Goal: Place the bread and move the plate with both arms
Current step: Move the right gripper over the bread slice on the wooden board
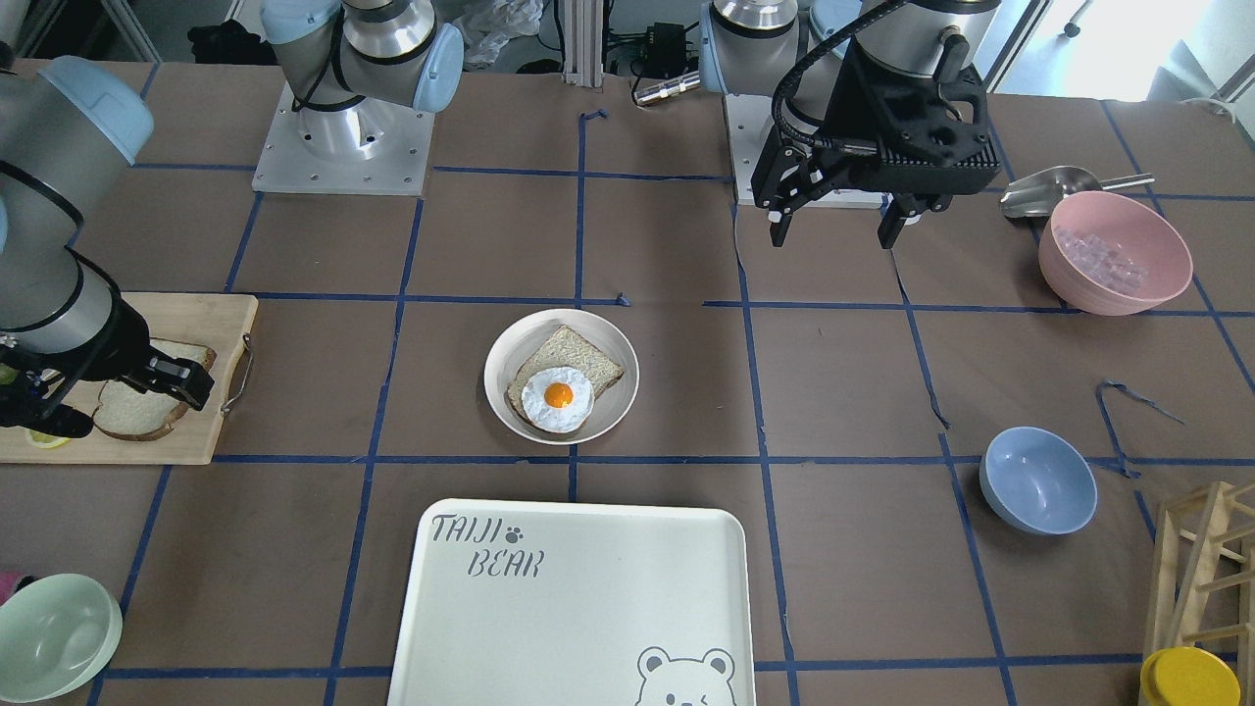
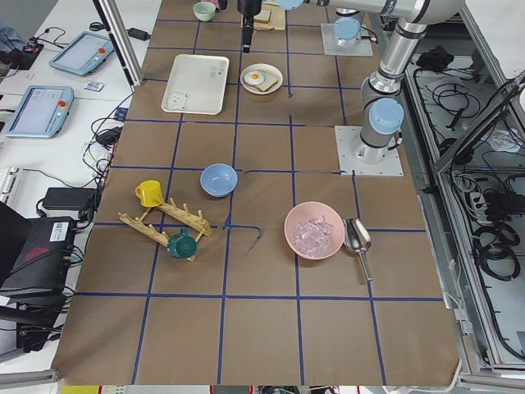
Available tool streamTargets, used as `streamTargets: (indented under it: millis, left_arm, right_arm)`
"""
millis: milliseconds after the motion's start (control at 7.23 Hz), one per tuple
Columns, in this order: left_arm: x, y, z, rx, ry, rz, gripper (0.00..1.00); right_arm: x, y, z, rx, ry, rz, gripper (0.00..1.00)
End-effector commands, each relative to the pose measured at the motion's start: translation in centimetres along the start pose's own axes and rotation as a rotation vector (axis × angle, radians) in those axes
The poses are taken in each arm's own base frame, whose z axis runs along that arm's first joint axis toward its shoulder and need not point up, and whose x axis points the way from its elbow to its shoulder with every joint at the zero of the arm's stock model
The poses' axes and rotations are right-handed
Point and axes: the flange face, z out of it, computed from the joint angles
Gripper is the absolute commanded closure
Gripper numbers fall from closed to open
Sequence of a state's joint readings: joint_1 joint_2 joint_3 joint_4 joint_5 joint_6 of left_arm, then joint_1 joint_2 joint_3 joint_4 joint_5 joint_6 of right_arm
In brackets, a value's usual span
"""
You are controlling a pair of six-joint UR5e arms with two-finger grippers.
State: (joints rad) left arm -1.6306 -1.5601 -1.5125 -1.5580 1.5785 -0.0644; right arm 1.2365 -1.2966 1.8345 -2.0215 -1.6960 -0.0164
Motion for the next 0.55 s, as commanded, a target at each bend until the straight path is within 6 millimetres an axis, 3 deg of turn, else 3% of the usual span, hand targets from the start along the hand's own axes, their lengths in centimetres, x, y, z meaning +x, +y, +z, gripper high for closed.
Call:
streamTargets:
  millis: [0,415]
  left_arm:
    - [0.0,0.0,0.0,0.001,0.002,0.0,0.0]
    - [0.0,0.0,0.0,-0.001,0.001,0.0,0.0]
  right_arm:
    - [1.7,-1.4,3.5,-0.04,0.03,0.032,0.35]
    - [2.7,-2.6,6.0,-0.049,0.05,0.049,0.4]
